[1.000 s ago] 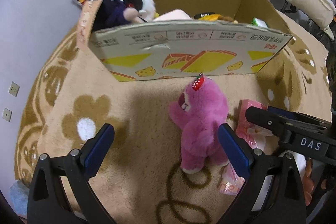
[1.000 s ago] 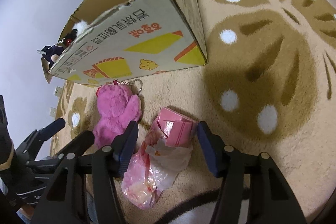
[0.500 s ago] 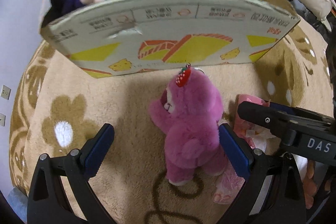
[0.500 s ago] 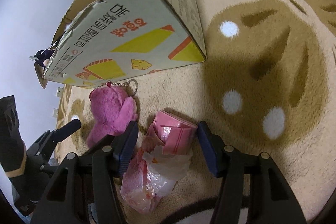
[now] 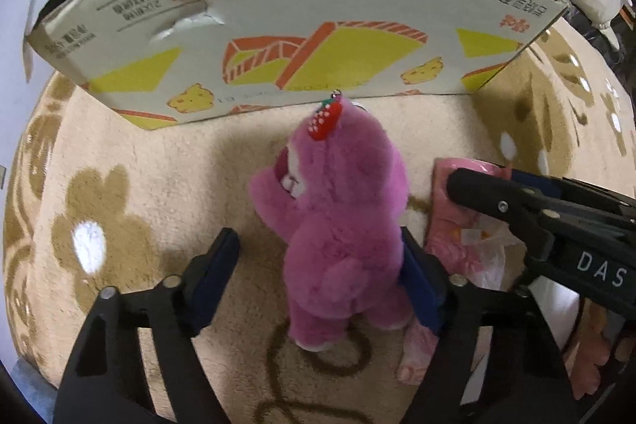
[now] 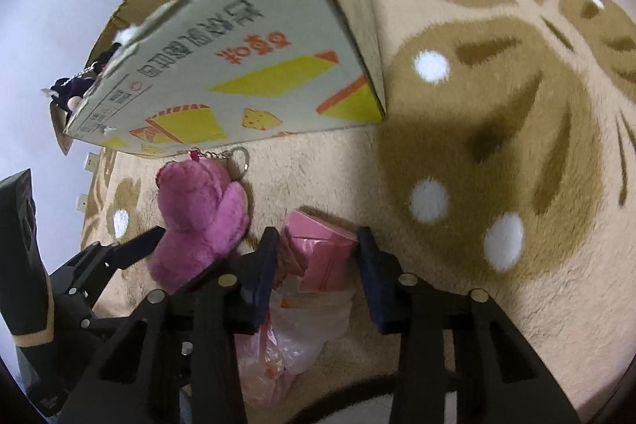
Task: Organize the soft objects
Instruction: 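Grasp the pink plush bear with the left gripper while the right gripper grasps the pink plastic bag, then lift the pink bear and pink bag and carry both over the box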
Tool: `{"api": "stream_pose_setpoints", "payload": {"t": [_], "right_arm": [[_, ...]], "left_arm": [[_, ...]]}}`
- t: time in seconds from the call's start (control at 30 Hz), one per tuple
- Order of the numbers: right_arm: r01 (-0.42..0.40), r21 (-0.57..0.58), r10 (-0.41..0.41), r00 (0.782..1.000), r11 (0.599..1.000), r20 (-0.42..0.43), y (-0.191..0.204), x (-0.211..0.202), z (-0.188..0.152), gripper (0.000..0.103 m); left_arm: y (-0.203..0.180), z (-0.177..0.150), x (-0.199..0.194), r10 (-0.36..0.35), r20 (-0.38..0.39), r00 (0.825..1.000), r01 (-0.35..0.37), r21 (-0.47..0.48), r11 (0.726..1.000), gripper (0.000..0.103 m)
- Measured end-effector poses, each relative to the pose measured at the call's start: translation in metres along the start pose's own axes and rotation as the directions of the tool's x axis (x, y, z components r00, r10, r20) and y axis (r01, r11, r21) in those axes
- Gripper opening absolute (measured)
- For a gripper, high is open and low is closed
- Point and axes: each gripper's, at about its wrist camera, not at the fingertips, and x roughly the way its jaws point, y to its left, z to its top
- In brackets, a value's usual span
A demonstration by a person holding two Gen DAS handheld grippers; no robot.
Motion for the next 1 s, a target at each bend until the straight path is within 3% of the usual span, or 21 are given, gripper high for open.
{"api": "stream_pose_setpoints", "payload": {"t": [0.1,0.17,0.23,0.33,0.47,0.67,1.0], "right_arm": [[-0.020,0.009,0.020,1.000,1.000,0.015,0.000,-0.005,-0.001,0.034],[-0.035,0.018,0.035,0.999,0.999,0.028,0.003,-0.003,0.001,0.030],[-0.046,0.017,0.045,0.998,0.999,0.040,0.000,-0.005,0.003,0.028],[-0.071,0.008,0.070,0.995,0.997,0.076,0.000,-0.011,0.004,0.024],[-0.041,-0.044,0.047,0.987,0.998,0.155,0.010,-0.026,0.007,0.021],[-0.045,-0.063,0.058,0.974,0.997,0.220,0.012,-0.041,0.007,0.018],[-0.043,-0.107,0.076,0.943,0.993,0.323,0.021,-0.081,-0.004,0.016]], "left_arm": [[-0.003,-0.003,-0.001,-0.028,-0.002,1.000,0.028,-0.020,0.999,0.062],[-0.004,-0.007,-0.002,-0.055,-0.001,0.998,0.055,-0.019,0.998,0.047],[-0.006,-0.010,-0.004,-0.076,-0.004,0.997,0.076,-0.014,0.997,0.045],[-0.006,-0.016,-0.008,-0.058,0.005,0.998,0.058,-0.014,0.998,0.043],[-0.004,-0.021,-0.017,-0.011,0.028,1.000,0.012,-0.034,0.999,0.043],[0.014,-0.027,-0.043,0.037,0.102,0.994,-0.027,-0.104,0.994,0.043],[0.022,-0.033,-0.095,0.135,0.247,0.959,-0.102,-0.144,0.984,0.043]]}}
